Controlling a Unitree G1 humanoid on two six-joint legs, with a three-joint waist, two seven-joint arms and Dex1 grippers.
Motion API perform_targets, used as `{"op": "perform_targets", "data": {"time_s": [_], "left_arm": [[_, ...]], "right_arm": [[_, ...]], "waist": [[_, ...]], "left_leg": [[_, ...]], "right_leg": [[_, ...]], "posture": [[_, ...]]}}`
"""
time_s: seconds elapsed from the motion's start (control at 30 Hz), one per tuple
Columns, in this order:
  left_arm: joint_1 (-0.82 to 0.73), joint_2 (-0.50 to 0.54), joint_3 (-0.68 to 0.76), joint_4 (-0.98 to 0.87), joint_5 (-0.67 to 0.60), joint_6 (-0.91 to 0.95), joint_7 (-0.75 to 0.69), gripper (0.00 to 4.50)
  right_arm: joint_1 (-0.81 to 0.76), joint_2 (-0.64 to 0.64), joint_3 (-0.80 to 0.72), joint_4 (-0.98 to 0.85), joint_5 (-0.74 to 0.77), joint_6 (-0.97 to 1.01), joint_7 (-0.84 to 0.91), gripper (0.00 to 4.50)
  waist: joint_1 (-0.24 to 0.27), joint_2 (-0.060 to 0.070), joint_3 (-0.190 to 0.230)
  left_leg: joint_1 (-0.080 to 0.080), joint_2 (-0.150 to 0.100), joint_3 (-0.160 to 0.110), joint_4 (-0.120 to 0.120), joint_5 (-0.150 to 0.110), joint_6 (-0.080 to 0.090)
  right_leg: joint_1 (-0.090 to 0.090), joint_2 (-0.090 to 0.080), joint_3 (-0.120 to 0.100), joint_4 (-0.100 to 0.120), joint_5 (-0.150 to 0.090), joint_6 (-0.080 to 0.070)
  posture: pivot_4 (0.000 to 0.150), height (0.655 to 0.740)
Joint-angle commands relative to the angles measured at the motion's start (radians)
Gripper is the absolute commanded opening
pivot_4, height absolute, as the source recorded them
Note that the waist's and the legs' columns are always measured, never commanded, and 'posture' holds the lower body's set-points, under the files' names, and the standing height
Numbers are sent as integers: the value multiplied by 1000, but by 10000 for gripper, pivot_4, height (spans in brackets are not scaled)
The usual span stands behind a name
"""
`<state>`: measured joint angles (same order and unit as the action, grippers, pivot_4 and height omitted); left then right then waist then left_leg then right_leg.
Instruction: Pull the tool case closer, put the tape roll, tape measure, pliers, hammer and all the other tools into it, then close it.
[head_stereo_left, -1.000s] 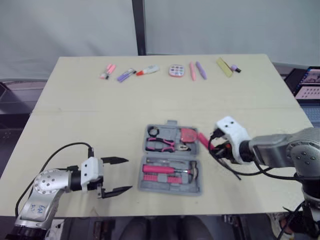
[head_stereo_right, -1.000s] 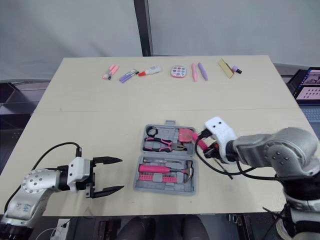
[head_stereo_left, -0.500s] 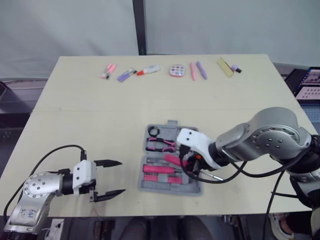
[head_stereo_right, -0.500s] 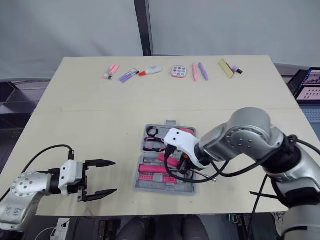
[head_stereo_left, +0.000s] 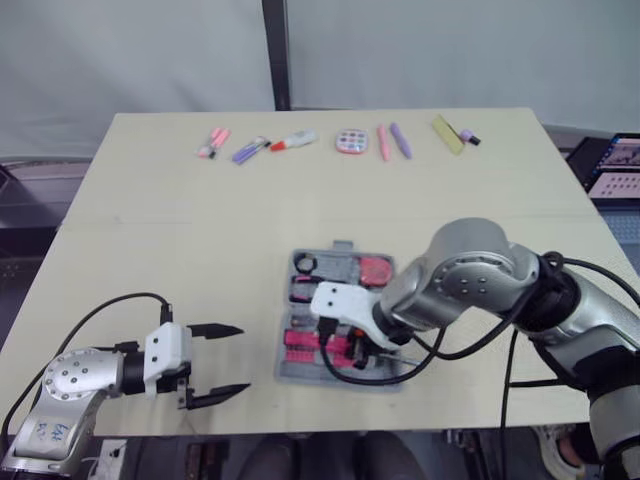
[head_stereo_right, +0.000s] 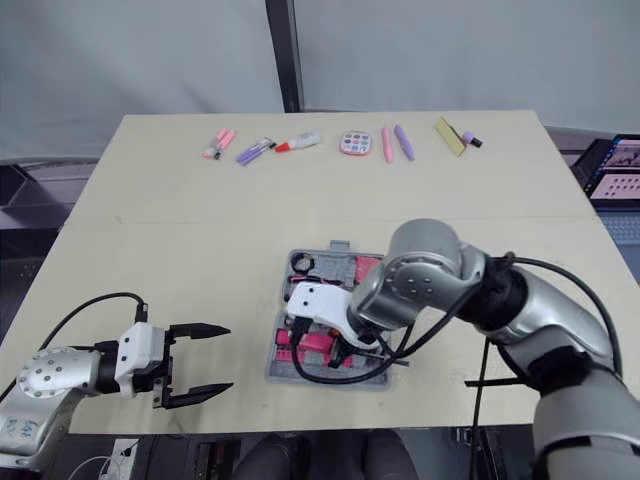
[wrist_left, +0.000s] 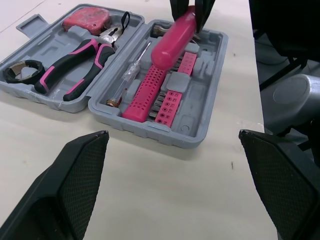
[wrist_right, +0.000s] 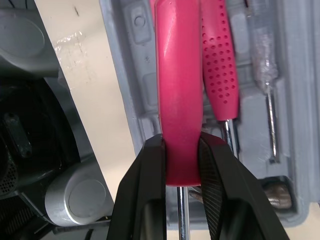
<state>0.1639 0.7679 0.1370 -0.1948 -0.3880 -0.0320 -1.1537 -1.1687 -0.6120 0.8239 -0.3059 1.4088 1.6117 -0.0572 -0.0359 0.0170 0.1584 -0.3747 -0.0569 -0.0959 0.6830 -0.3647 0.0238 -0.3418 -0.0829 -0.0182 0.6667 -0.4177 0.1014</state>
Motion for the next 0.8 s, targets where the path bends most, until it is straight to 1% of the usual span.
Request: {"op": "perform_targets", "data": {"time_s": [0.03,0.3,0.8], "left_arm": [[18,15,14,-20,-9,-16,-18,45000],[15,9,3,10,8,-39,-31,45000],[34,5,-1,-42,12,-13,4,45000]], "right_arm": [[-20,42,16,11,26,3,-32,4058],[-46,125,111,73,-8,3,-50,4058],[-46,243,165,141,-101,3,-37,4058]], "waist": [[-1,0,0],[-17,0,0],[-24,0,0]], "left_leg": [[0,0,0,0,0,0],[0,-1,-3,0,0,0],[0,-1,-5,0,0,-1]], "right_leg": [[0,0,0,0,0,0],[-2,0,-1,6,0,0],[-3,0,-1,8,0,0]], "posture": [[1500,7134],[1500,7134],[1500,7134]]}}
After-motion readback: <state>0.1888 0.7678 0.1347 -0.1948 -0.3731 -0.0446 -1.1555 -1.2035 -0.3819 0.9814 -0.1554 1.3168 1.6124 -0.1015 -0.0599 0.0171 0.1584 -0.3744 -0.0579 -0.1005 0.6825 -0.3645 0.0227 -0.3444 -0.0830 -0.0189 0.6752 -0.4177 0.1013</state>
